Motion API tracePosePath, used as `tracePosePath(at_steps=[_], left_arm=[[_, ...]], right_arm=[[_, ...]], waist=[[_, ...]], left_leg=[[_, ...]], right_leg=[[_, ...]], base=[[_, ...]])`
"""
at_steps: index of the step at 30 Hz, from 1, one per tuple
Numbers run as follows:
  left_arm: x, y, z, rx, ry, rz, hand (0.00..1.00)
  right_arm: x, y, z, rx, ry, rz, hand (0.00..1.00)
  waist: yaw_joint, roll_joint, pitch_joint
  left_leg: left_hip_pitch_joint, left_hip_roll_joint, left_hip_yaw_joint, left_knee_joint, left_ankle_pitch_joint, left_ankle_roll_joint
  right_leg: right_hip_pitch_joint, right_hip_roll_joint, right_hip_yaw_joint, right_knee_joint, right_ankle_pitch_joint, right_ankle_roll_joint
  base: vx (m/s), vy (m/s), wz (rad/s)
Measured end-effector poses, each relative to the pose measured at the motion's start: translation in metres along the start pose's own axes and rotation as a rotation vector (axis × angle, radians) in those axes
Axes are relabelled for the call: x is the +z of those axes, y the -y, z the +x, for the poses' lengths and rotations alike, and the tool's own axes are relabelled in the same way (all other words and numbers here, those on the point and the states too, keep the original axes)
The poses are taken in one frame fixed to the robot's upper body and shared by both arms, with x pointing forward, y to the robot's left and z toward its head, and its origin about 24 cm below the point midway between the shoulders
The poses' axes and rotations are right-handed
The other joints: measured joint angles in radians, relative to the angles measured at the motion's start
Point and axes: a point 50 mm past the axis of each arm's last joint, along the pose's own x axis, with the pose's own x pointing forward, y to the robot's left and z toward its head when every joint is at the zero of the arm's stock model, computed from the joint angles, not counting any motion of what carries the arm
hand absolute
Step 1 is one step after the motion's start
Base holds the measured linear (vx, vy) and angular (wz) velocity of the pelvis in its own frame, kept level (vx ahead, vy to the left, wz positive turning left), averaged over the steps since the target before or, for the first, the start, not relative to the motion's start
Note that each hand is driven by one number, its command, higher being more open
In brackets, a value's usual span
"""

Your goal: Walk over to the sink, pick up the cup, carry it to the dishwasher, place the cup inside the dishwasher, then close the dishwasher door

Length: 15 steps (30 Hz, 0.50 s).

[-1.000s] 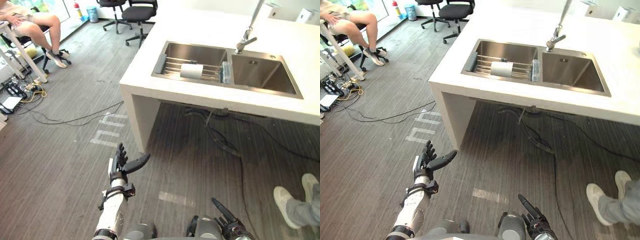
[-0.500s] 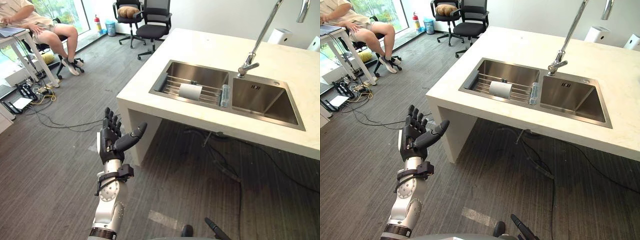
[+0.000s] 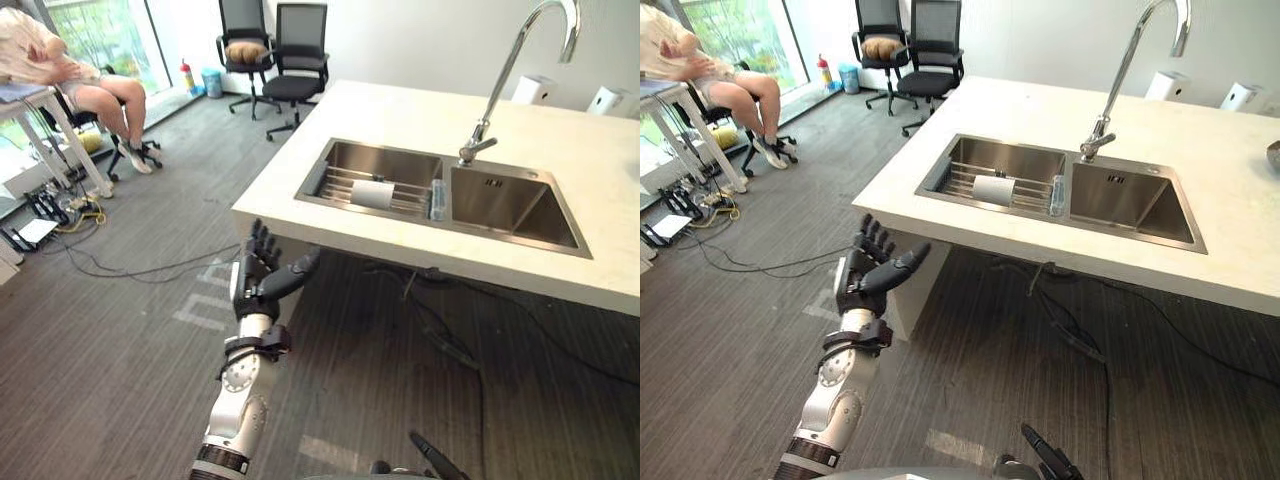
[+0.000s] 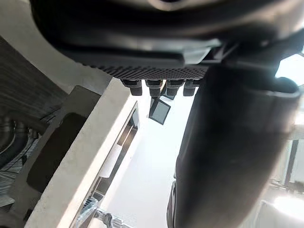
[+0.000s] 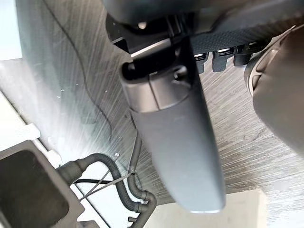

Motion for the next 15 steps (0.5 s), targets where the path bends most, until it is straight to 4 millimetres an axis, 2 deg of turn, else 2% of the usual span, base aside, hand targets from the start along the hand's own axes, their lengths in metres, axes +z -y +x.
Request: tracePosePath(at_steps=[2,3,4,5,6,7,8,10,11,12,13,14,15], left_arm=[[-0.002,-0.005,0.003,0.02,-0.018,-0.013,1.0],[-0.002,-0.008,0.002,0.036,-0.014,-0.016,1.0],[0.002,-0.008,0.004,0.035,-0.003,-0.011,1.0],[0.004,-0.005,0.004,0.031,0.0,-0.023,1.0],[0.006,-0.004,0.004,0.033,0.002,-0.027,1.0],[0.011,-0.003,0.003,0.025,0.015,-0.029,1.0],[0.018,-0.001,0.003,0.003,0.034,-0.02,1.0],[0.034,0.004,0.002,-0.038,0.093,-0.012,1.0],[0.05,0.013,0.0,-0.079,0.158,-0.031,1.0],[0.053,0.015,-0.001,-0.088,0.171,-0.037,1.0],[0.063,0.022,-0.004,-0.125,0.211,-0.048,1.0],[0.069,0.025,-0.005,-0.153,0.236,-0.049,1.0],[0.071,0.027,-0.005,-0.163,0.243,-0.049,1.0]], right_arm=[[-0.001,0.001,0.0,-0.003,-0.007,-0.015,1.0],[-0.005,0.003,-0.001,-0.01,-0.029,-0.044,1.0],[-0.007,0.004,-0.001,-0.016,-0.039,-0.056,1.0],[-0.005,0.009,-0.002,-0.026,-0.04,-0.069,1.0],[-0.002,0.011,-0.002,-0.032,-0.033,-0.075,1.0],[0.002,0.015,-0.003,-0.042,-0.025,-0.085,1.0],[0.008,0.019,-0.003,-0.05,-0.014,-0.095,1.0],[0.018,0.015,-0.002,-0.032,0.025,-0.107,1.0],[0.027,0.008,0.0,-0.005,0.06,-0.121,1.0],[0.028,0.006,0.0,0.0,0.065,-0.125,1.0],[0.034,0.002,0.001,0.004,0.081,-0.13,1.0],[0.042,0.001,0.002,0.002,0.102,-0.124,1.0],[0.046,0.002,0.003,-0.003,0.111,-0.121,1.0]], waist=[[-0.009,0.007,-0.002],[-0.005,0.001,-0.002],[-0.017,0.006,0.008],[-0.022,0.031,0.034],[-0.014,0.037,0.056],[-0.002,0.042,0.085],[0.007,0.041,0.092],[0.012,0.035,0.094],[0.016,0.034,0.094],[0.018,0.034,0.094],[0.028,0.033,0.094],[0.038,0.038,0.09],[0.042,0.047,0.084]], left_leg=[[-0.032,0.019,-0.015,0.075,-0.048,0.012],[-0.061,0.043,-0.004,0.169,-0.09,0.052],[-0.169,0.079,0.033,0.408,-0.1,0.09],[-0.311,0.149,0.029,0.704,-0.021,0.132],[-0.348,0.169,0.011,0.805,0.032,0.118],[-0.394,0.173,-0.015,0.931,0.058,0.081],[-0.422,0.164,0.007,0.954,0.031,0.071],[-0.44,0.137,0.079,0.831,0.008,0.076],[-0.439,0.128,0.119,0.674,0.007,0.067],[-0.438,0.122,0.118,0.634,0.009,0.064],[-0.426,0.099,0.113,0.484,0.032,0.043],[-0.394,0.07,0.108,0.307,0.134,0.042],[-0.379,0.065,0.104,0.228,0.242,0.046]], right_leg=[[-0.024,0.002,-0.004,0.095,-0.072,-0.009],[-0.02,0.008,-0.015,0.123,-0.13,-0.009],[-0.013,0.007,-0.045,0.139,-0.16,-0.02],[0.034,0.029,-0.079,0.134,-0.178,-0.033],[0.067,0.036,-0.081,0.132,-0.191,-0.039],[0.127,0.04,-0.085,0.13,-0.215,-0.046],[0.173,0.032,-0.089,0.114,-0.224,-0.044],[0.241,0.019,-0.09,0.058,-0.215,-0.026],[0.277,0.01,-0.092,0.028,-0.212,-0.024],[0.283,0.006,-0.092,0.025,-0.213,-0.024],[0.301,-0.01,-0.081,0.015,-0.213,-0.023],[0.318,-0.026,-0.064,0.009,-0.218,-0.013],[0.329,-0.023,-0.053,-0.001,-0.224,0.003]], base=[[0.12,-0.113,0.2],[0.17,-0.124,0.41],[0.24,-0.232,0.66],[0.16,-0.15,0.56],[0.23,-0.157,0.31],[0.26,-0.072,-0.01],[0.32,-0.056,-0.02],[0.37,-0.024,-0.03],[0.35,0.017,0.0],[0.34,0.064,-0.08],[0.32,0.113,-0.23],[0.31,0.133,-0.29],[0.31,0.166,-0.35]])
